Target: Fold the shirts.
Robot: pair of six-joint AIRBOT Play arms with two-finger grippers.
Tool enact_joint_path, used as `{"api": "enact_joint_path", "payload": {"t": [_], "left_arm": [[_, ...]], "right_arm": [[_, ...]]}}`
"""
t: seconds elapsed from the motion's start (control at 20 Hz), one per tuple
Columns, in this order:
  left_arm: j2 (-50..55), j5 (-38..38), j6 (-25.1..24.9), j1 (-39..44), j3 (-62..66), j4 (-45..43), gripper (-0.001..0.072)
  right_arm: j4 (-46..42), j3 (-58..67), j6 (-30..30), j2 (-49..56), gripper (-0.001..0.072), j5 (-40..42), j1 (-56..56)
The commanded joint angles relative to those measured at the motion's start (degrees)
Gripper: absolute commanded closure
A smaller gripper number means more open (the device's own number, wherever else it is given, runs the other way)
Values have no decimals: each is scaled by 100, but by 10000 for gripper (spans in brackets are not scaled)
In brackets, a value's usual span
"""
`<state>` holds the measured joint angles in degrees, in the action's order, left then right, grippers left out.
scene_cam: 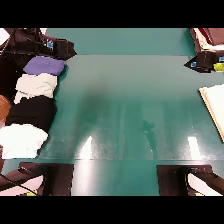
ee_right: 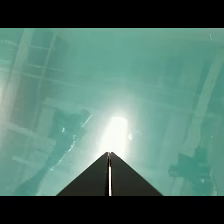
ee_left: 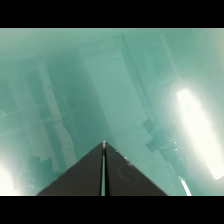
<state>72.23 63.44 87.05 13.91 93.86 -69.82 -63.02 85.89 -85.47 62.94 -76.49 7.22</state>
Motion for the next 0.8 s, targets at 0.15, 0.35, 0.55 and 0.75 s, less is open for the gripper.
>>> {"api": "enact_joint_path", "payload": {"t": [0.15, 0.35, 0.55, 0.75], "left_arm": [[2, 0, -2, 4, 0, -2, 684], [2, 0, 0, 4, 0, -2, 684], [2, -33, 2, 4, 0, 9, 684], [83, -828, -323, 2, -13, -789, 277]], "right_arm": [[4, 7, 2, -4, 696, 2, 17], [4, 7, 2, -4, 696, 2, 17], [4, 7, 2, -4, 696, 0, 17], [4, 7, 2, -4, 696, 4, 17]]}}
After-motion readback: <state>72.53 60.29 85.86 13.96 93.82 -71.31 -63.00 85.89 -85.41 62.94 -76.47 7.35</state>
